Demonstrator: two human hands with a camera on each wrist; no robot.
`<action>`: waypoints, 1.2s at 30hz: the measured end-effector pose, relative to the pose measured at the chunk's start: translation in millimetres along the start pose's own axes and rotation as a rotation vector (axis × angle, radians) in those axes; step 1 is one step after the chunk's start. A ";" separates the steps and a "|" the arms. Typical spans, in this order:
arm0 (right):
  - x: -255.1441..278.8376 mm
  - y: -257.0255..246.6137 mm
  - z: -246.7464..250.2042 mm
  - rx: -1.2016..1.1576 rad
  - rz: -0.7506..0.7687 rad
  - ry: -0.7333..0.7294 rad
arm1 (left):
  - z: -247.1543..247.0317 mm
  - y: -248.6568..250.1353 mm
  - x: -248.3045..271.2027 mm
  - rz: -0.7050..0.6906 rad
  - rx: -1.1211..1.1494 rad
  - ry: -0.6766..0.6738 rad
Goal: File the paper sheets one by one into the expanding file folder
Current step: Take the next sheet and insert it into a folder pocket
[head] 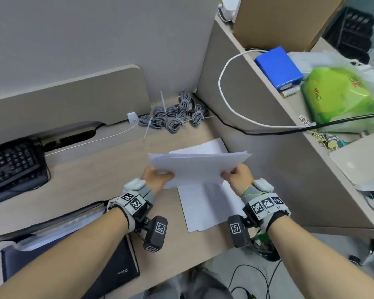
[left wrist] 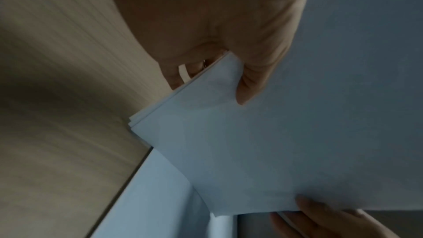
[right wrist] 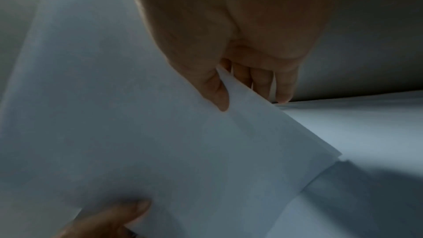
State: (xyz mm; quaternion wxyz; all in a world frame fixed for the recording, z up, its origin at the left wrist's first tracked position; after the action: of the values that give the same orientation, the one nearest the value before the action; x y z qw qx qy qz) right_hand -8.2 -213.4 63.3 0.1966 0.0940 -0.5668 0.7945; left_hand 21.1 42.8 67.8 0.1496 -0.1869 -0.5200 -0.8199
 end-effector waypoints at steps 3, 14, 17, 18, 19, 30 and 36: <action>-3.0 -0.5 -1.6 -0.002 0.016 0.012 | -3.5 4.3 -2.3 -0.023 -0.003 0.024; -5.7 -21.8 -13.4 0.063 0.036 -0.055 | 9.4 -4.5 10.5 -0.034 0.048 0.156; 1.1 -42.1 -28.6 0.045 0.077 -0.159 | 30.4 -13.9 27.4 -0.002 0.069 0.204; 0.0 -43.7 -32.3 0.037 0.097 -0.179 | 35.4 -17.8 30.1 0.010 0.074 0.212; 4.8 -52.8 -42.2 0.038 0.112 -0.217 | 47.5 -22.8 39.6 0.036 0.083 0.242; 65.3 -111.9 -201.1 0.287 0.281 -0.532 | 171.1 -127.2 138.5 0.189 0.083 0.456; 104.8 -131.5 -283.9 0.517 0.486 -0.621 | 224.9 -195.0 139.4 0.374 0.111 0.420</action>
State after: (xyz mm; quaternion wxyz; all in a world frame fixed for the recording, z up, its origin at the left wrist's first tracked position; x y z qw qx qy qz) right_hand -27.1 111.2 119.4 -0.2040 0.2377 -0.3879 0.8668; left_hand -154.2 320.8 64.5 0.4126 -0.0971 -0.4782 -0.7692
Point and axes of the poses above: each hand's wrist, its own x-axis away from the middle knuckle, its own z-axis out of the back of the hand, y = z × x, the point moved 3 cm from there along -x, towards the middle knuckle, and after that the axes turned 8 degrees about -x, right-handed, at the moved point
